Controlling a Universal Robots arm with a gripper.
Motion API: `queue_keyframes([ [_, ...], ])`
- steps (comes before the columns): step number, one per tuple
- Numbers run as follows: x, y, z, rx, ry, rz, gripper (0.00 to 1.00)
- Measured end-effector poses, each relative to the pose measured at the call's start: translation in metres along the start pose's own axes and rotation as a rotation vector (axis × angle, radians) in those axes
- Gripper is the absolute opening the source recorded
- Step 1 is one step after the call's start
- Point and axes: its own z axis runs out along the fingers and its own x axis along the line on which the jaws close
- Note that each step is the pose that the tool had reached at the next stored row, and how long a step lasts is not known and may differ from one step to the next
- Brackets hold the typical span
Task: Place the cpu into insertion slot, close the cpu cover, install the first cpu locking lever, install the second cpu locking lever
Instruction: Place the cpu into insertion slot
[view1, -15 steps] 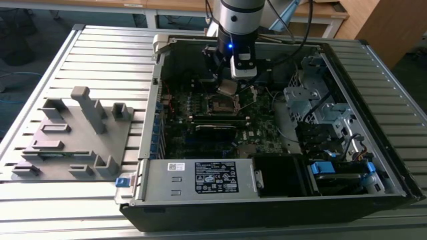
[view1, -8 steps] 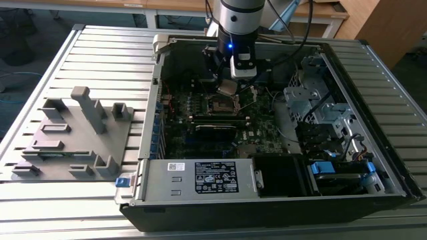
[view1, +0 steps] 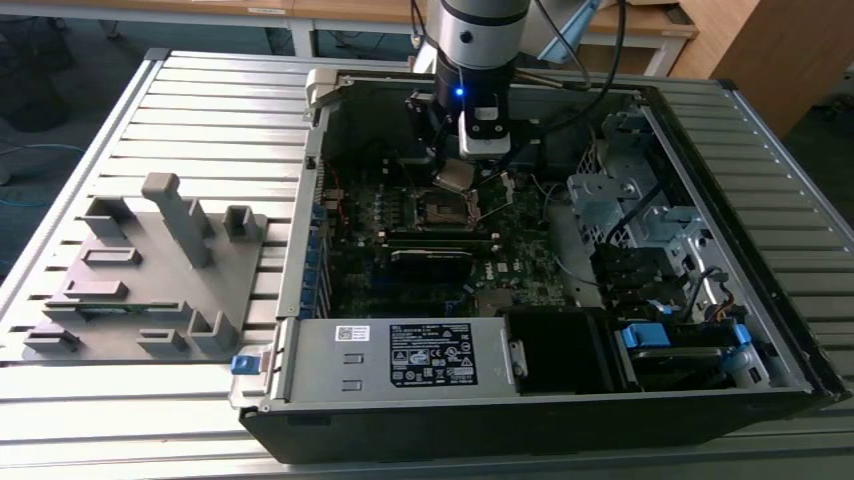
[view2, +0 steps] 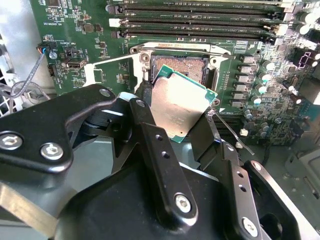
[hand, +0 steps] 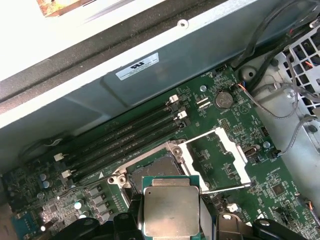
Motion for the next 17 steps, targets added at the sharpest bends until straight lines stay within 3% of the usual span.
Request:
queue_keyframes([
  [4, 0.0000, 0.0000, 0.0001, 0.0000, -0.0010, 0.010, 0.54],
  [8, 0.0000, 0.0000, 0.0004, -0.0001, -0.0045, 0.053, 0.54],
  [14, 0.0000, 0.0000, 0.0004, 0.0000, -0.0047, 0.055, 0.54],
  [17, 0.0000, 0.0000, 0.0009, 0.0001, -0.0083, 0.096, 0.54],
])
